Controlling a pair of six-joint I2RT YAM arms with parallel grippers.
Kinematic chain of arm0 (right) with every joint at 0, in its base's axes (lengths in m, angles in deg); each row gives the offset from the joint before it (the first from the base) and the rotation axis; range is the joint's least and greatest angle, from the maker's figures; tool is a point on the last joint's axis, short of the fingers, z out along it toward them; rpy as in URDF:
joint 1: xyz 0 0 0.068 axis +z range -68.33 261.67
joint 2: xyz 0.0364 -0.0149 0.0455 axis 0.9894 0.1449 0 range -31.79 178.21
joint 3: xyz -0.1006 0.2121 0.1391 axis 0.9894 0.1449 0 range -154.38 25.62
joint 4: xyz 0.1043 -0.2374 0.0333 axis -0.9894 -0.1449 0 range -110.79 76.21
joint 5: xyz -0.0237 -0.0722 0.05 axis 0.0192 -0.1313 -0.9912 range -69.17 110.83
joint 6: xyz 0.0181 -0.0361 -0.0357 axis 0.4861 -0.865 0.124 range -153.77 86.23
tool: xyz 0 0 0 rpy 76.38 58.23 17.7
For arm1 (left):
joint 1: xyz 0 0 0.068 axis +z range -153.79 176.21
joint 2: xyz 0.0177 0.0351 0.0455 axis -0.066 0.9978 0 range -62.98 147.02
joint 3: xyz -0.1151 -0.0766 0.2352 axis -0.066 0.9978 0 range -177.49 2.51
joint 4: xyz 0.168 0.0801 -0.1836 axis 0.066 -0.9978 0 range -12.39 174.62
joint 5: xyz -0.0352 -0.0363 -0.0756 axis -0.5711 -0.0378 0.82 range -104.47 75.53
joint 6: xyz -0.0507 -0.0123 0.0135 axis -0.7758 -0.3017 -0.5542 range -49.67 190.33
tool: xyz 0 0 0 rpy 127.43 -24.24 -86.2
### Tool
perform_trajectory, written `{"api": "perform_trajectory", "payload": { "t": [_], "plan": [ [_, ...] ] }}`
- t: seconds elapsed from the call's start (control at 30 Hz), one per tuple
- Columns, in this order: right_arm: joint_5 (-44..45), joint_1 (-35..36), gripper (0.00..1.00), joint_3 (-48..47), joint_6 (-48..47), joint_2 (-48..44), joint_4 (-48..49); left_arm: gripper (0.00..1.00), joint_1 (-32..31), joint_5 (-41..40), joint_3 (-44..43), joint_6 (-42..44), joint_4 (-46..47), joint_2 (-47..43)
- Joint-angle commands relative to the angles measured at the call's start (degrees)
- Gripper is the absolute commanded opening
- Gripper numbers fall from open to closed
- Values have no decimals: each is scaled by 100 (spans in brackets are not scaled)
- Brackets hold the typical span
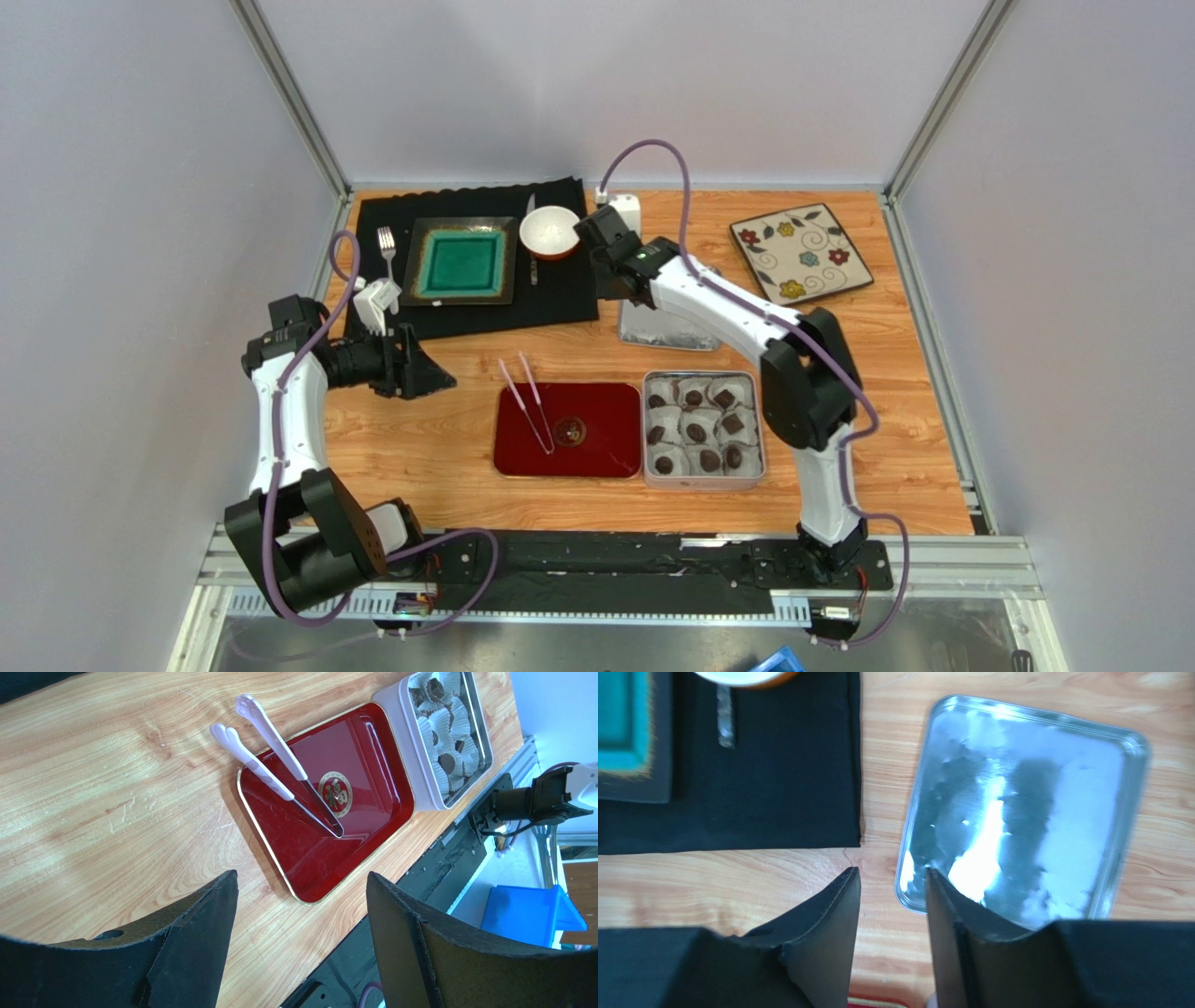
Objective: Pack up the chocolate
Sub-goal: Pick up the box lid from the center of the board.
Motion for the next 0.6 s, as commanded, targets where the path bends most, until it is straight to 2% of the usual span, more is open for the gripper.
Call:
{"api": "perform_trajectory", "payload": {
  "t": [0.0,0.2,0.57],
  "plan": [
    [-278,-16,34,-1235,-89,1037,-946,76,31,129,-18,213,-9,10],
    [-243,-96,32,-2144,-36,1910,-1535,76,31,129,8,275,-9,46],
    [-173,-245,33,-1899,-27,1928,-1536,76,40,225,26,363,-44,98]
  ]
}}
